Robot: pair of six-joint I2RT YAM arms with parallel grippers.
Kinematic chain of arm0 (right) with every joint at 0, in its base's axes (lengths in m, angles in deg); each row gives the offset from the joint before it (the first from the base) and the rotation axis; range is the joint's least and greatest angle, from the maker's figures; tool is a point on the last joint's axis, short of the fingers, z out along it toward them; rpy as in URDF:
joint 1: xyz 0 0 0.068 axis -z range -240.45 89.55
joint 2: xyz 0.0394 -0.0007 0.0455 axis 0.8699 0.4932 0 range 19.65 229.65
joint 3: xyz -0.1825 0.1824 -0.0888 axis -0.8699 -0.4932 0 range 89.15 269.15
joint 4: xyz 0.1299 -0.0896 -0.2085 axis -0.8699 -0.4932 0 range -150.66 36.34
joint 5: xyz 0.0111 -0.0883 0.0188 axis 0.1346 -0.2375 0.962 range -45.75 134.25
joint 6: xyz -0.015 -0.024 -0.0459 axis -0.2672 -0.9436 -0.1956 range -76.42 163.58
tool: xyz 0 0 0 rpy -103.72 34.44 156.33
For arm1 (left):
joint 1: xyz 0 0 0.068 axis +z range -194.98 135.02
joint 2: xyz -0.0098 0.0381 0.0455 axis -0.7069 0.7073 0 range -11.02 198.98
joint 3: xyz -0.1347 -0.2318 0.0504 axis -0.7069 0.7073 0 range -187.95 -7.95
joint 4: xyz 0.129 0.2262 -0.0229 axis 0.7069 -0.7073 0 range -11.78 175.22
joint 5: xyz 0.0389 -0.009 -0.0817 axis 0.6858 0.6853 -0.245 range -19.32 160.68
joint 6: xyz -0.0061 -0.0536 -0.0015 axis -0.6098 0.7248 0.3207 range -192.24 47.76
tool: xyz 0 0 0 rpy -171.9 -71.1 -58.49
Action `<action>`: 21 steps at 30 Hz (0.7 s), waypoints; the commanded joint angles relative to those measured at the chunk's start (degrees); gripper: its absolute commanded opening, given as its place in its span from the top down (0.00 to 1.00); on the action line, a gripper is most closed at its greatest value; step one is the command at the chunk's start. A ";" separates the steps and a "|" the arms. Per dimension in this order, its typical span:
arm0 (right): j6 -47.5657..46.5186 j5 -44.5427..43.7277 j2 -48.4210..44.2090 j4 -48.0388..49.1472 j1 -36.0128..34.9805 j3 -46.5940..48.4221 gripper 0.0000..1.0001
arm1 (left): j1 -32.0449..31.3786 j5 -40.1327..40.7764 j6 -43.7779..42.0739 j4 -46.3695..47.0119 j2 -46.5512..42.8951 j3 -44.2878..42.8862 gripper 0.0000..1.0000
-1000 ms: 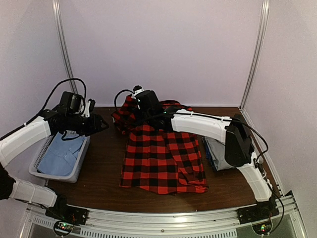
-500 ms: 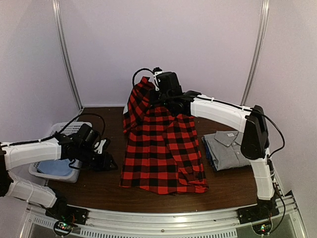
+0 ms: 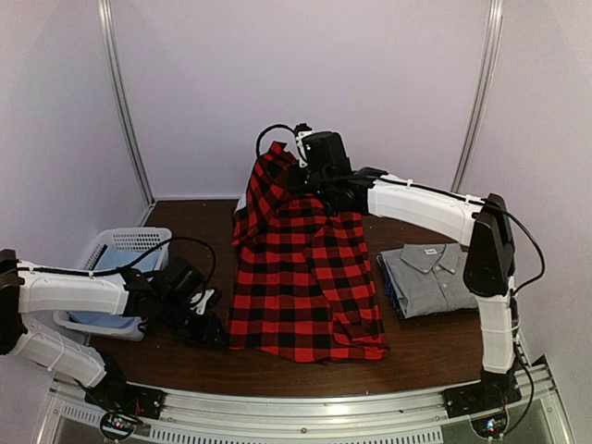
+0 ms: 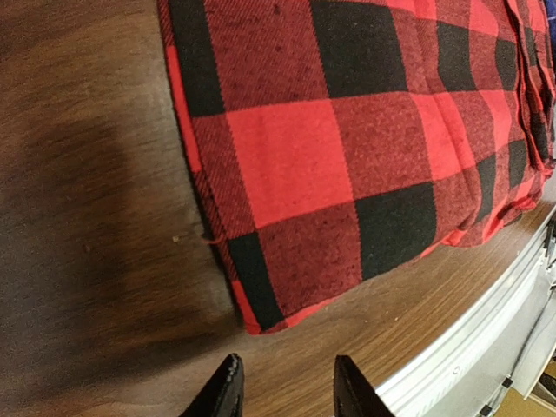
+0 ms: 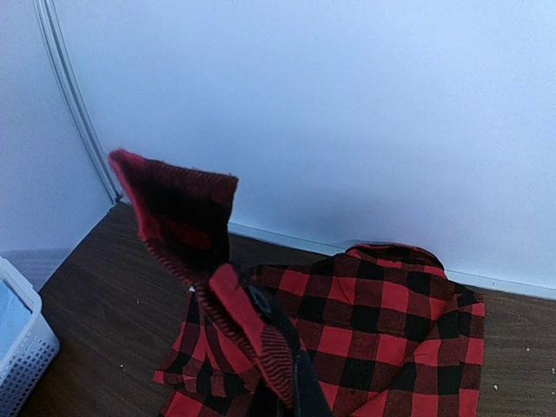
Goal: Fold and stack the long sleeve shirts
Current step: Pick up the shirt from the center of the board.
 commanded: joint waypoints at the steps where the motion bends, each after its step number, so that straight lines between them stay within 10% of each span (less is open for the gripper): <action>1: 1.04 0.46 -4.29 1.97 0.43 -1.14 1.00 | -1.50 3.22 1.76 3.27 2.55 -0.47 0.65; 15: 0.39 1.91 -7.58 2.49 0.42 -3.70 1.00 | -2.13 4.67 2.94 6.42 6.75 -0.29 0.79; 21: -0.43 1.08 -8.27 3.71 0.51 -4.53 1.00 | -2.13 2.32 4.12 7.07 6.65 -0.23 1.00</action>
